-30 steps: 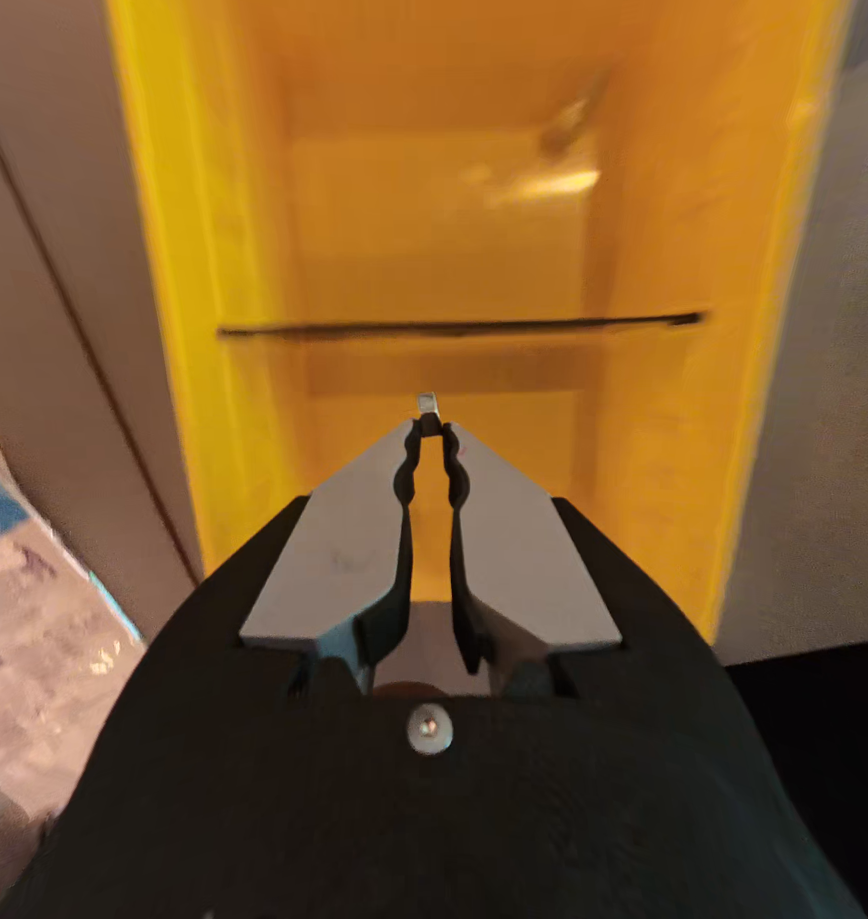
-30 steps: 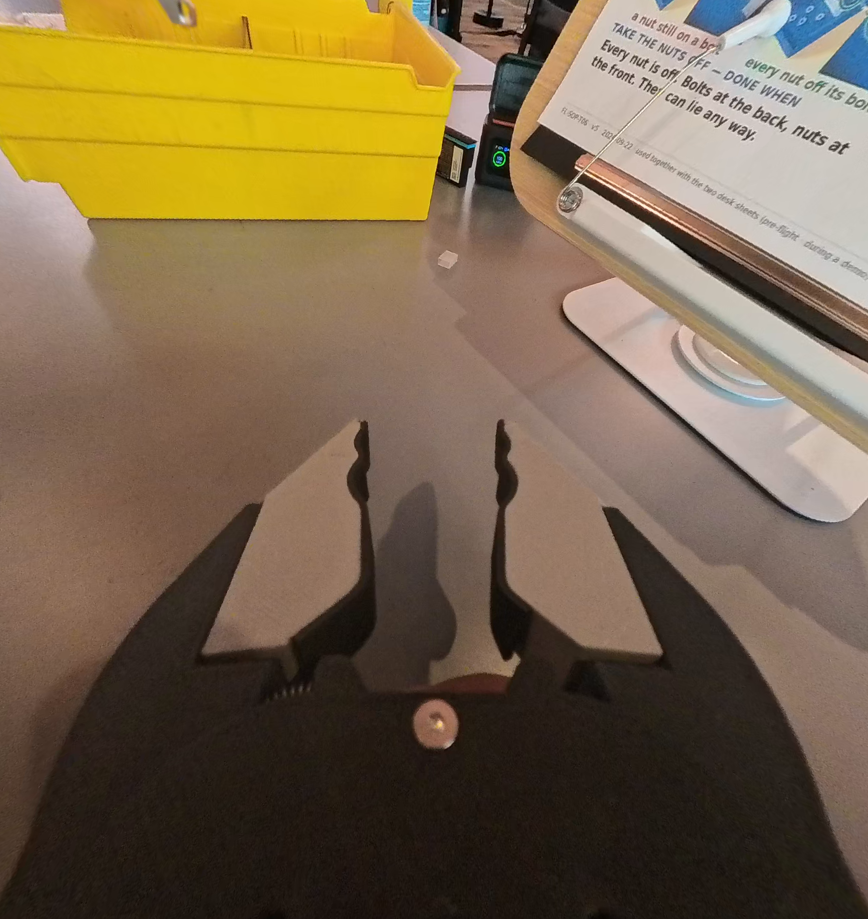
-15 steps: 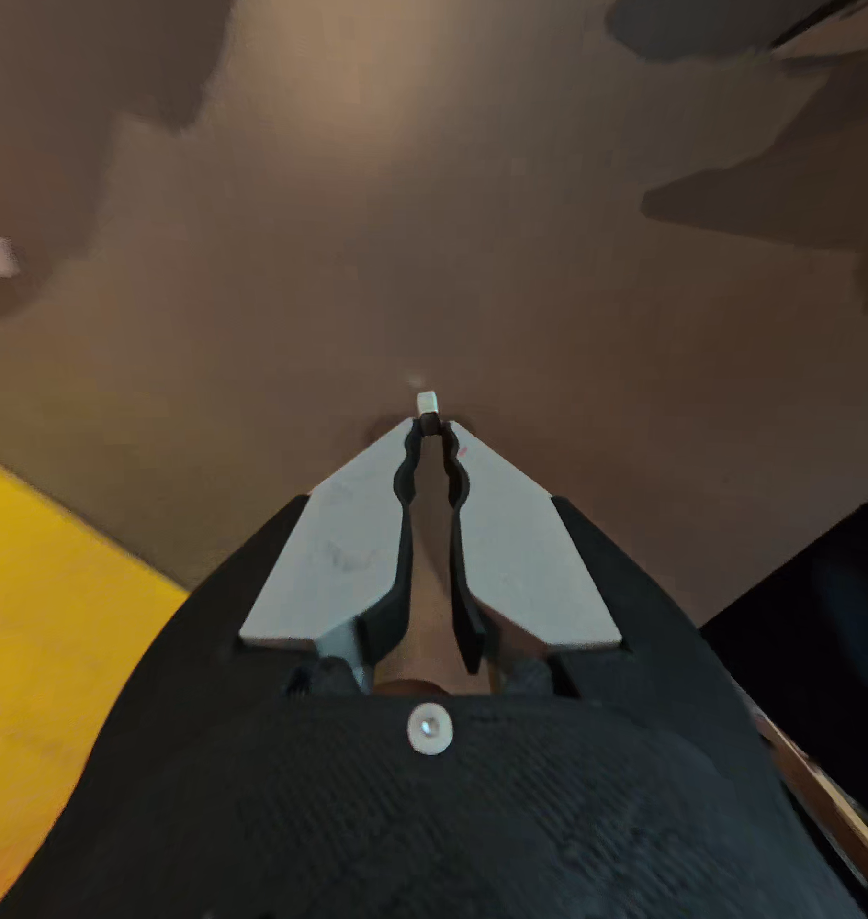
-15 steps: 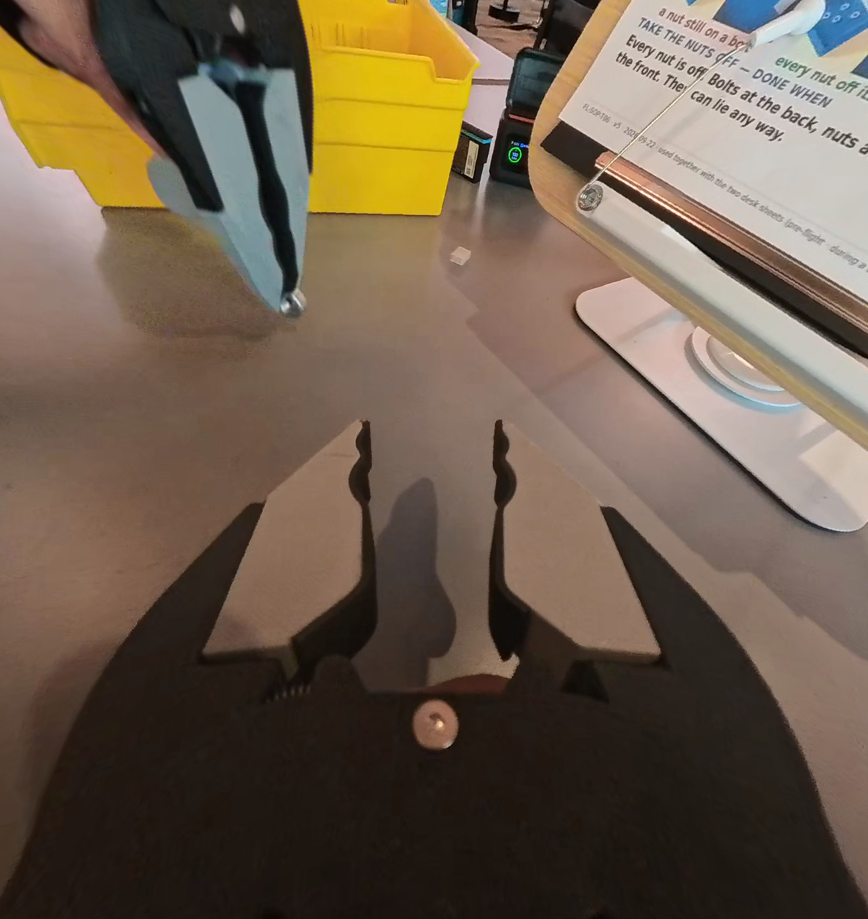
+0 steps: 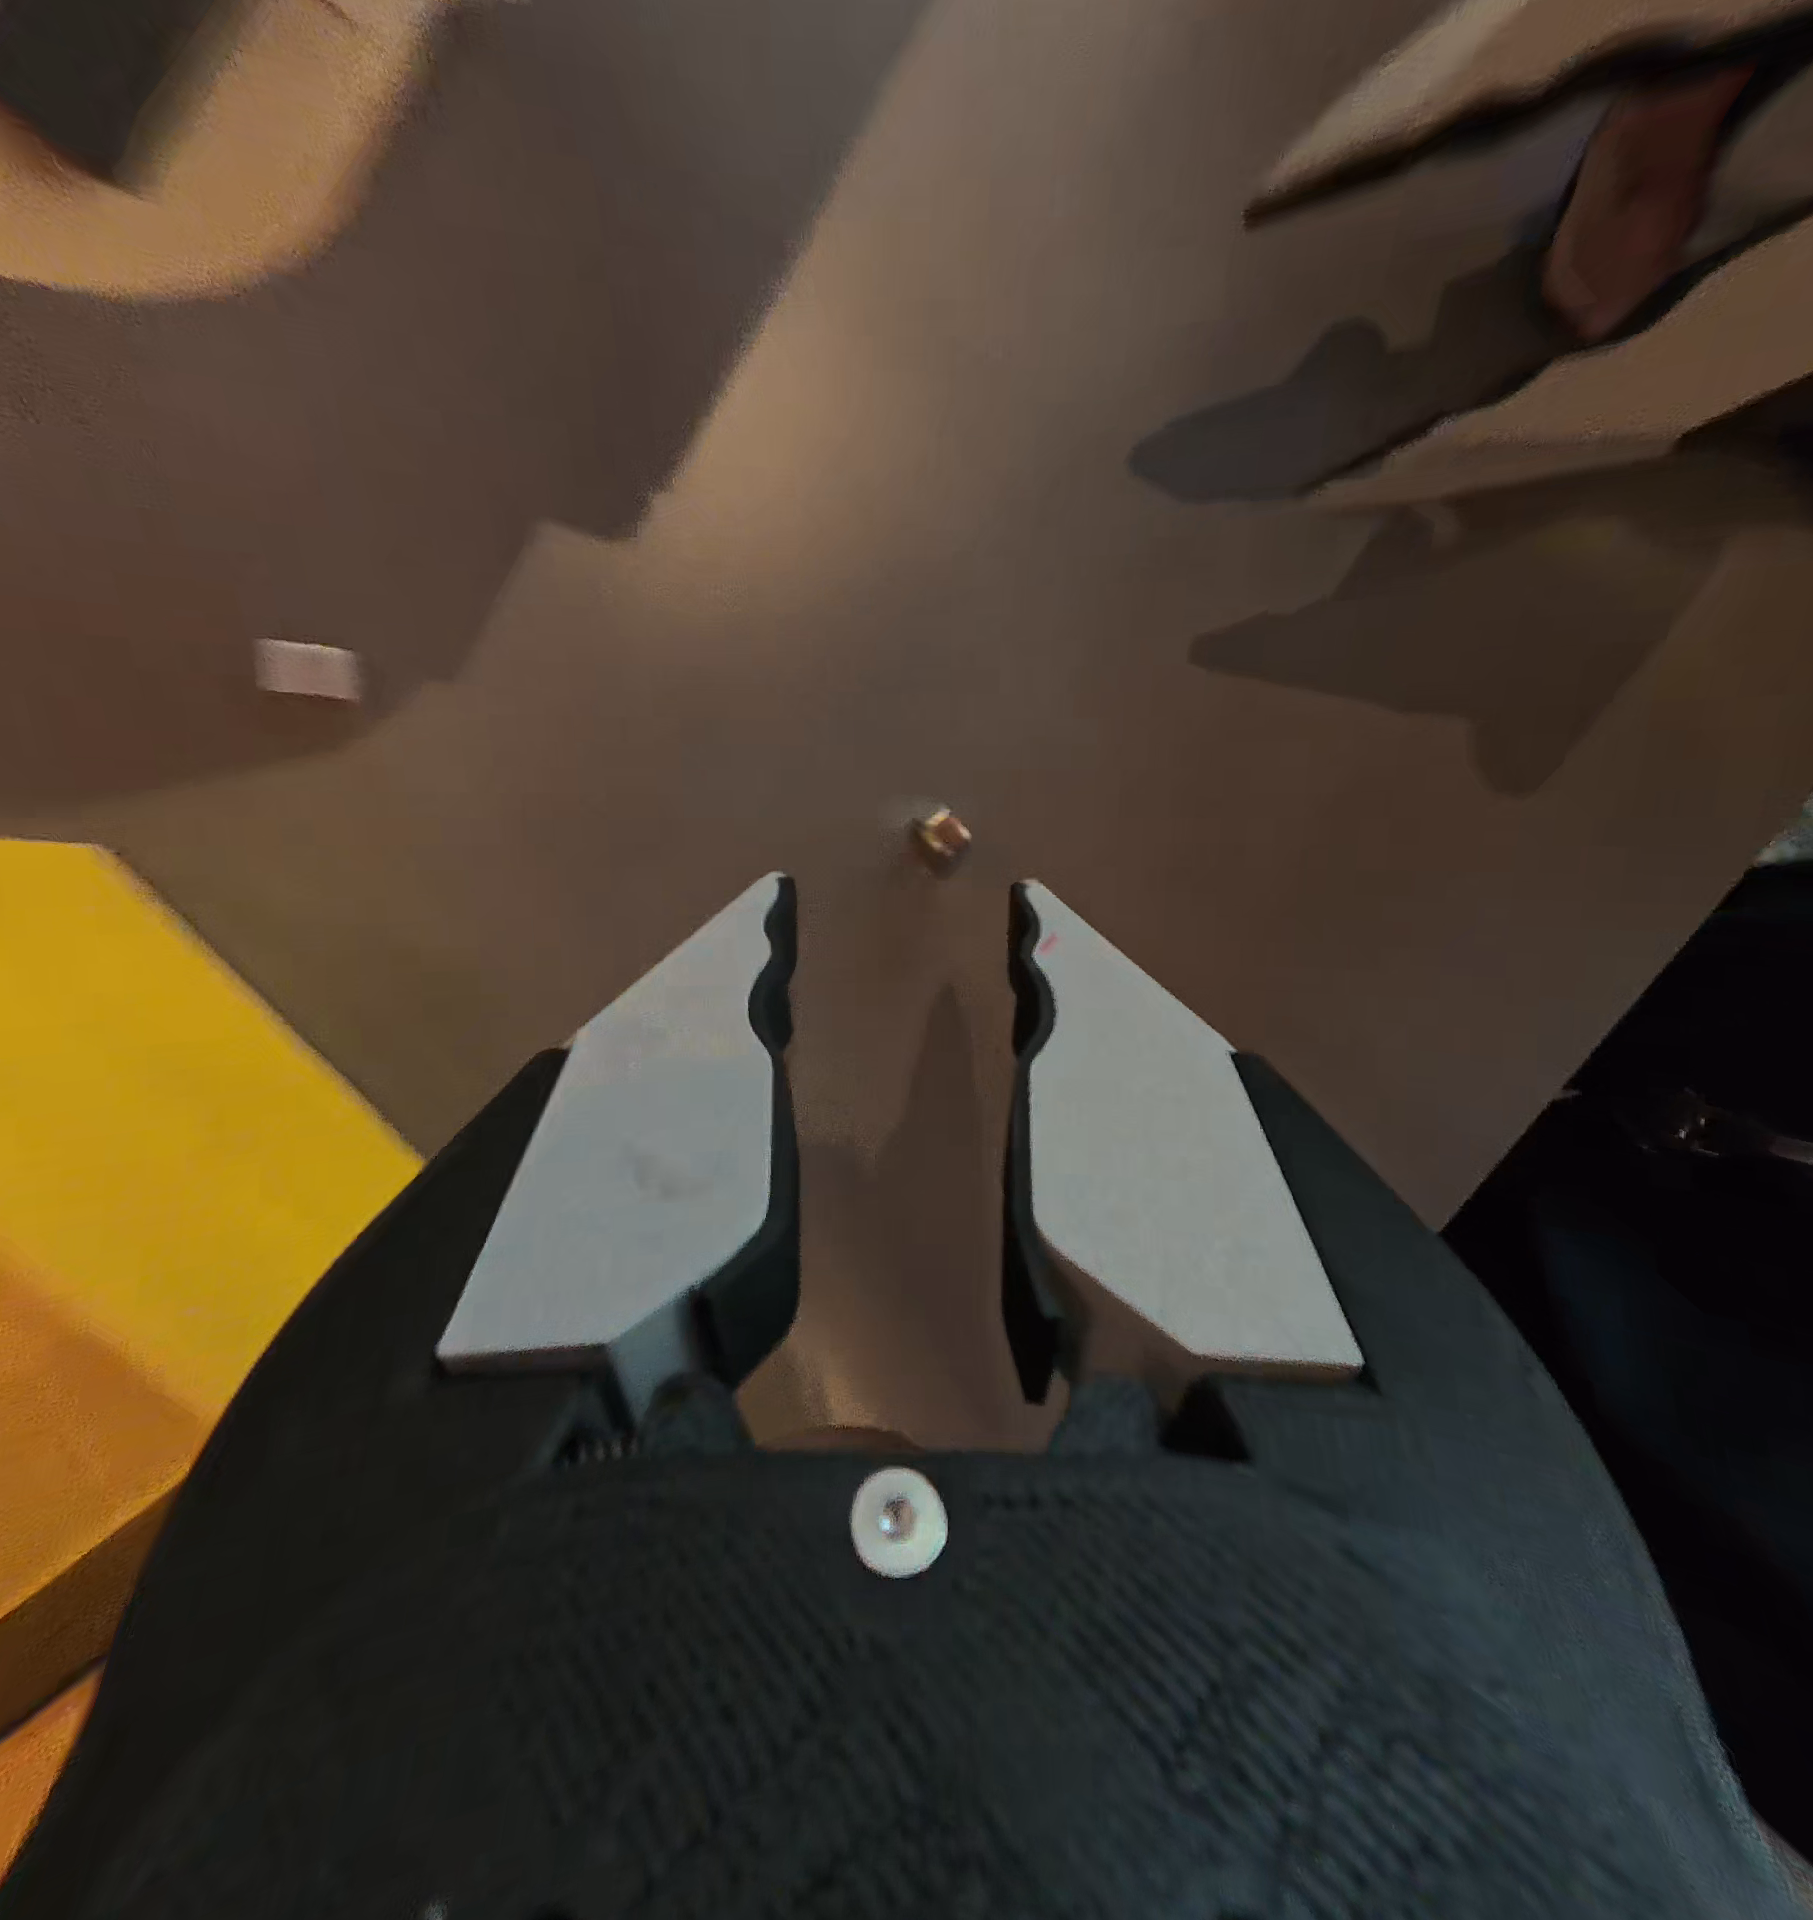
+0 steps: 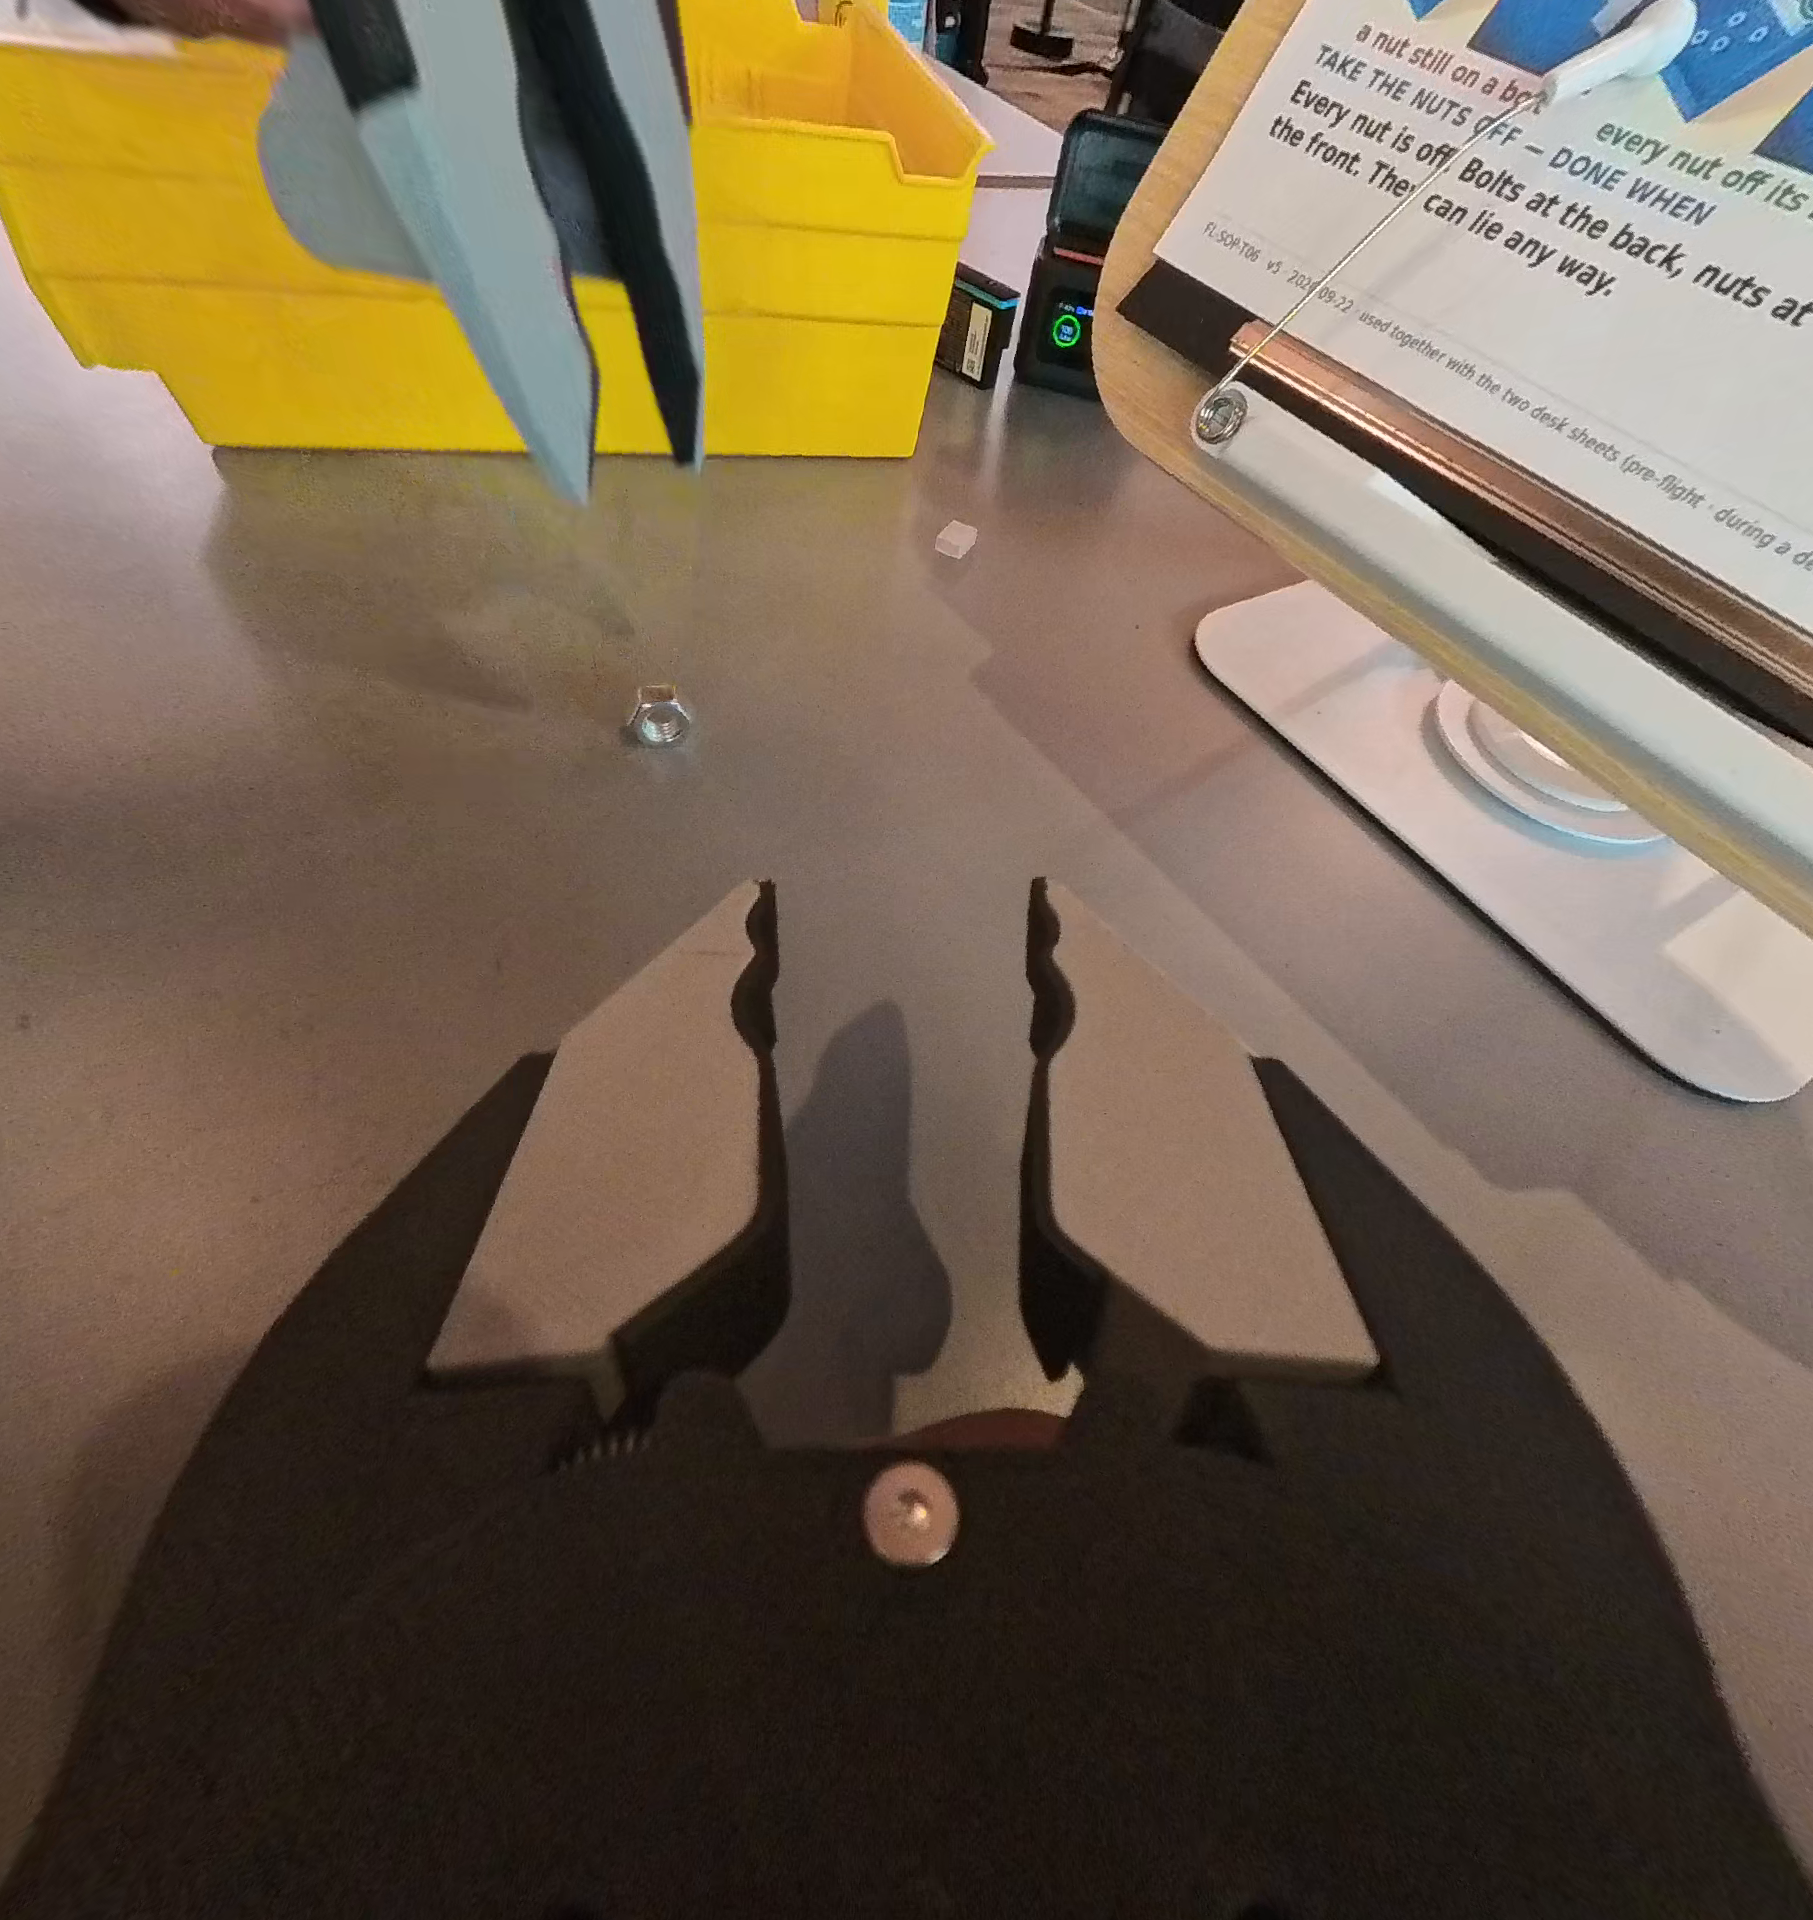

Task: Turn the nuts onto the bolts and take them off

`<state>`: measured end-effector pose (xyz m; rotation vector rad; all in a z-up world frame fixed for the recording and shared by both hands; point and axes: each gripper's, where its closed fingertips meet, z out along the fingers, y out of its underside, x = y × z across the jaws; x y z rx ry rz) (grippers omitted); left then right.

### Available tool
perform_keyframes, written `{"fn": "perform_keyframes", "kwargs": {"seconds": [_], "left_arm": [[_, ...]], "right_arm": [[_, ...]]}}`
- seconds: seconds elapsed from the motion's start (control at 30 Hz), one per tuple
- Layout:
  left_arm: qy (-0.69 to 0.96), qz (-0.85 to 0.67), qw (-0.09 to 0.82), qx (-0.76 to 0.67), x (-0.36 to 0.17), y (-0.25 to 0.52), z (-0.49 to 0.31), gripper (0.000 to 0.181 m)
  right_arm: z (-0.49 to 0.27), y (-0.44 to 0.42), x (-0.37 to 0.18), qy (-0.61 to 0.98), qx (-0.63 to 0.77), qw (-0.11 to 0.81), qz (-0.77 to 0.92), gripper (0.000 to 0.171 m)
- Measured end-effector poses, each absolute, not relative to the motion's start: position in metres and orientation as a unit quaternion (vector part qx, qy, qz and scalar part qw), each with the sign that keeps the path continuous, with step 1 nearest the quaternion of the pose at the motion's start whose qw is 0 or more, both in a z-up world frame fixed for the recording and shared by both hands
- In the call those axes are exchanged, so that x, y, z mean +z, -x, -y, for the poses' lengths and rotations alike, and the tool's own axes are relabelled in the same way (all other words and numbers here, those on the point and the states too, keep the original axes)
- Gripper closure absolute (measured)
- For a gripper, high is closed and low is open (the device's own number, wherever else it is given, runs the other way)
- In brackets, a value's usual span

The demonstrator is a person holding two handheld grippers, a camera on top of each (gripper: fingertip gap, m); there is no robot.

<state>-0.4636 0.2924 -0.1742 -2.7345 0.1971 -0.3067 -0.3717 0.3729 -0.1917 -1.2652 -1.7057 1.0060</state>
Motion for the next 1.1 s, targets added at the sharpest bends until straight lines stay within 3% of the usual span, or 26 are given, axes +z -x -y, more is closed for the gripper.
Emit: {"fn": "perform_keyframes", "kwargs": {"seconds": [0.13,0.23,0.3,0.33,0.4,0.47,0.53,0.63,0.7,0.87,1.0,1.1], "left_arm": [[0.968,-0.013,0.242,-0.067,-0.126,0.532,-0.286,0.146],[0.98,0.035,0.185,-0.061,-0.14,0.583,-0.261,0.13],[0.985,0.019,0.16,-0.061,-0.153,0.602,-0.247,0.134],[0.984,0.002,0.166,-0.066,-0.155,0.608,-0.246,0.121],[0.979,-0.043,0.171,-0.102,-0.154,0.608,-0.242,0.119],[0.978,-0.076,0.165,-0.098,-0.153,0.619,-0.24,0.104],[0.977,-0.103,0.172,-0.071,-0.149,0.638,-0.245,0.121],[0.971,-0.133,0.192,-0.056,-0.139,0.655,-0.255,0.123],[0.967,-0.159,0.182,-0.077,-0.136,0.65,-0.249,0.134],[0.968,-0.205,0.141,-0.043,-0.146,0.66,-0.249,0.129],[0.975,-0.204,0.084,-0.034,-0.183,0.66,-0.256,0.129],[0.969,-0.232,0.083,-0.014,-0.207,0.66,-0.266,0.136]], "right_arm": [[-0.376,0.371,-0.191,0.504,0.4,0.385,0.661,0.126],[-0.38,0.37,-0.188,0.512,0.404,0.392,0.649,0.126],[-0.382,0.368,-0.186,0.515,0.406,0.397,0.642,0.126],[-0.383,0.367,-0.185,0.518,0.407,0.399,0.638,0.126],[-0.385,0.365,-0.183,0.521,0.412,0.401,0.631,0.126],[-0.389,0.362,-0.181,0.53,0.418,0.406,0.616,0.126],[-0.395,0.36,-0.175,0.537,0.428,0.417,0.595,0.126],[-0.403,0.355,-0.166,0.537,0.441,0.441,0.569,0.127],[-0.413,0.352,-0.158,0.534,0.425,0.478,0.552,0.127],[-0.418,0.351,-0.162,0.54,0.382,0.502,0.558,0.124],[-0.417,0.354,-0.171,0.543,0.336,0.507,0.578,0.123],[-0.419,0.355,-0.173,0.545,0.317,0.513,0.582,0.123]]}}
